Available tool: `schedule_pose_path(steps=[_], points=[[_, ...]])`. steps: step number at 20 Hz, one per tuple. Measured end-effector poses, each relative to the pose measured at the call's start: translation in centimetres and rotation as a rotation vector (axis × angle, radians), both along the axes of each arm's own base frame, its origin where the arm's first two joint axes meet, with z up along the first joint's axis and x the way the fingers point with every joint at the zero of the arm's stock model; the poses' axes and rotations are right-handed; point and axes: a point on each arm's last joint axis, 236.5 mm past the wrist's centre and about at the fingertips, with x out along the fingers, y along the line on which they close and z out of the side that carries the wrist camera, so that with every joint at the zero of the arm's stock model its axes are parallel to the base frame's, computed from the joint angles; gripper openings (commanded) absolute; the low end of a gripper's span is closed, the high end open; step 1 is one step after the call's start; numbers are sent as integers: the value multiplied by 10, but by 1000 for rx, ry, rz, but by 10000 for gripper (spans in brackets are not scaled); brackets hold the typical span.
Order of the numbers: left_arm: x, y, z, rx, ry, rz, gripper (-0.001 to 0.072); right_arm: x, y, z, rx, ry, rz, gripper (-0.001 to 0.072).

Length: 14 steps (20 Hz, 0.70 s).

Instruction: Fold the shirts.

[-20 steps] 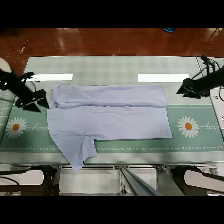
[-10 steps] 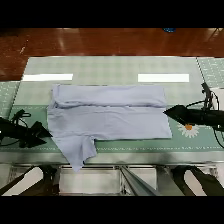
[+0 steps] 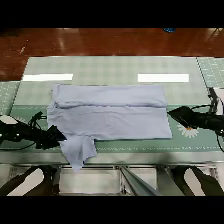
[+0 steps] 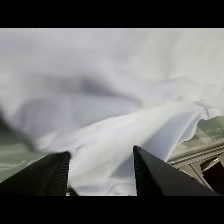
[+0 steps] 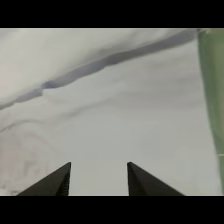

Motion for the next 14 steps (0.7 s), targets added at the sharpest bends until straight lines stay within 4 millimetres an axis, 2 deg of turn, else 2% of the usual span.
schedule_pose_path(steps=[1,2,4,6,10,12,14], points=[[4,-4,-2,7,-11,1,200,-2,-15,-4,-15,17,-42,414],[9,-4,-6,26,-31,2,11,-7,-29,-9,-35,40,-74,414],[14,-8,-9,37,-50,-4,16,-26,-51,-26,-76,132,-125,414],[14,-11,-9,34,-52,-9,16,-49,-60,-45,-98,237,-153,413],[14,-14,-9,28,-66,-35,16,-82,-54,-73,-102,377,-143,413],[14,-15,-8,25,-68,-42,16,-91,-46,-83,-90,425,-119,413],[13,-16,-8,19,-66,-47,16,-91,-38,-90,-65,447,-99,407]])
